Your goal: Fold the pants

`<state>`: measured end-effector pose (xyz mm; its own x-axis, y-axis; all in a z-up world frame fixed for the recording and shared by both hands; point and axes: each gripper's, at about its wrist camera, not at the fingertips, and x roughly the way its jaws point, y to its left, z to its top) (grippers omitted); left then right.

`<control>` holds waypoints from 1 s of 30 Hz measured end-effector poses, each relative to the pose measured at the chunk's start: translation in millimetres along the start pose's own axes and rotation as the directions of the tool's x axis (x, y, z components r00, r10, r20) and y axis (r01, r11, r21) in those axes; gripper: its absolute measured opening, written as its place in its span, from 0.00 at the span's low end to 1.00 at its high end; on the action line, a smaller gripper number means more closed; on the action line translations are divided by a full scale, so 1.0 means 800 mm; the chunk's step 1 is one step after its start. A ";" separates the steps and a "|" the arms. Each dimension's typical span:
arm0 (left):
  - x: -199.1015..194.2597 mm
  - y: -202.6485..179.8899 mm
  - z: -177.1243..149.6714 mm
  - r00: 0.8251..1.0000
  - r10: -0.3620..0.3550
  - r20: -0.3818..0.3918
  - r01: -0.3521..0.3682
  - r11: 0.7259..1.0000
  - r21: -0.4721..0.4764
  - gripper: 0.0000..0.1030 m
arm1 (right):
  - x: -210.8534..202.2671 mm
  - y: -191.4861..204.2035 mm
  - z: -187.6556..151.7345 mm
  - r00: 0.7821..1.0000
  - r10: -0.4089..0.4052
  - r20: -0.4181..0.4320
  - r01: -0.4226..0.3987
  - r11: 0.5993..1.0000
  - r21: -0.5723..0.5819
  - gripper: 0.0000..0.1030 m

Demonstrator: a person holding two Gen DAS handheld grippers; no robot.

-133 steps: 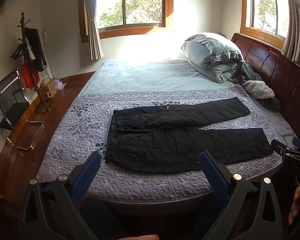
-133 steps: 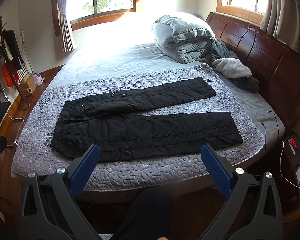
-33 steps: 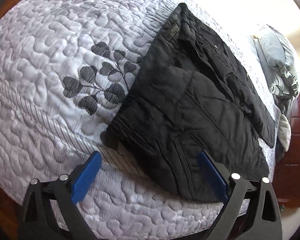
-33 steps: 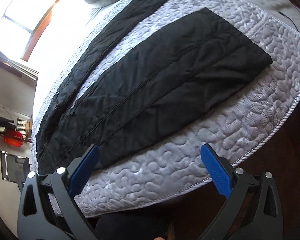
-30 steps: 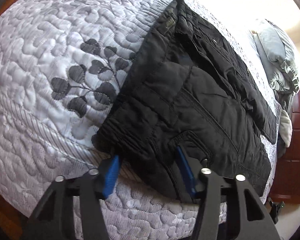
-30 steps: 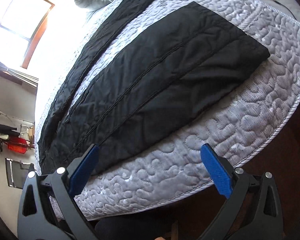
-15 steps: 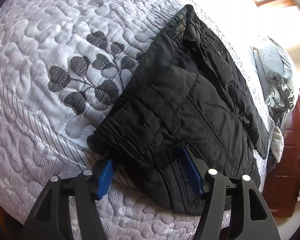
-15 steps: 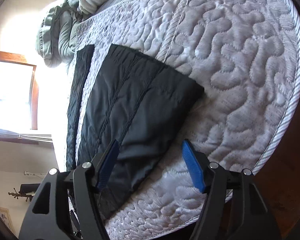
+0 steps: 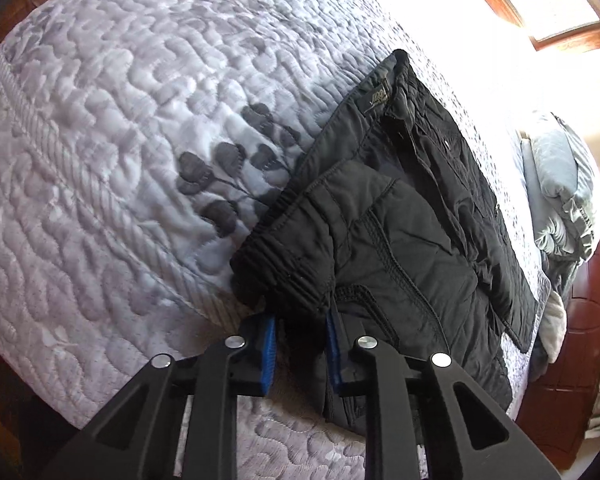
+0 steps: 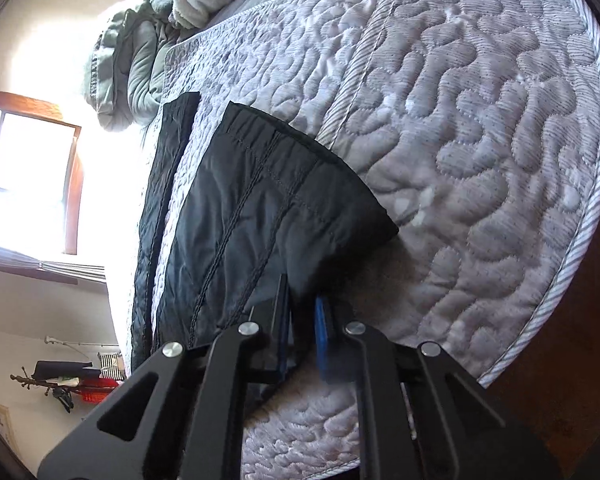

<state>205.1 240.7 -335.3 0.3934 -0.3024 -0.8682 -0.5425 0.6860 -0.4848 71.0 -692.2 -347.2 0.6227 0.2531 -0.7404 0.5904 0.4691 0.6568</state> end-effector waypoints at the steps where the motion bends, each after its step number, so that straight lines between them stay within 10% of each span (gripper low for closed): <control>1: -0.007 0.011 0.005 1.000 0.002 0.004 -0.002 1.000 -0.010 0.20 | 0.003 0.008 -0.009 1.000 -0.005 -0.019 0.004 1.000 -0.023 0.10; 10: -0.060 0.126 0.055 0.997 0.071 0.042 -0.068 0.994 -0.081 0.20 | 0.057 0.069 -0.079 0.987 -0.061 -0.145 0.036 0.985 -0.167 0.10; 14: -0.059 0.128 0.060 0.996 0.082 0.027 -0.081 0.996 -0.037 0.31 | 0.069 0.074 -0.080 0.978 -0.091 -0.189 0.055 0.980 -0.189 0.29; 16: -0.069 0.124 0.058 0.995 0.093 0.025 -0.093 0.996 -0.008 0.47 | 0.058 0.082 -0.075 0.973 -0.079 -0.217 0.036 0.980 -0.195 0.56; 18: -0.091 0.114 0.052 0.985 0.154 0.081 -0.158 0.986 0.046 0.85 | 0.034 0.096 -0.067 0.970 -0.168 -0.173 0.118 0.956 -0.267 0.79; 23: -0.149 0.058 0.107 0.971 0.150 0.189 -0.195 0.949 0.247 0.93 | -0.017 0.149 -0.033 0.957 -0.277 -0.087 0.217 0.882 -0.419 0.79; 30: -0.091 -0.038 0.264 0.997 0.012 0.081 -0.042 0.928 0.371 0.96 | 0.061 0.288 0.021 0.967 -0.120 -0.223 -0.002 0.876 -0.482 0.86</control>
<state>349.9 381.3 -235.1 0.4455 -0.2392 -0.8628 -0.2445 0.8945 -0.3742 246.1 -586.2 -230.0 0.4170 0.3771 -0.8270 0.2679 0.8185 0.5083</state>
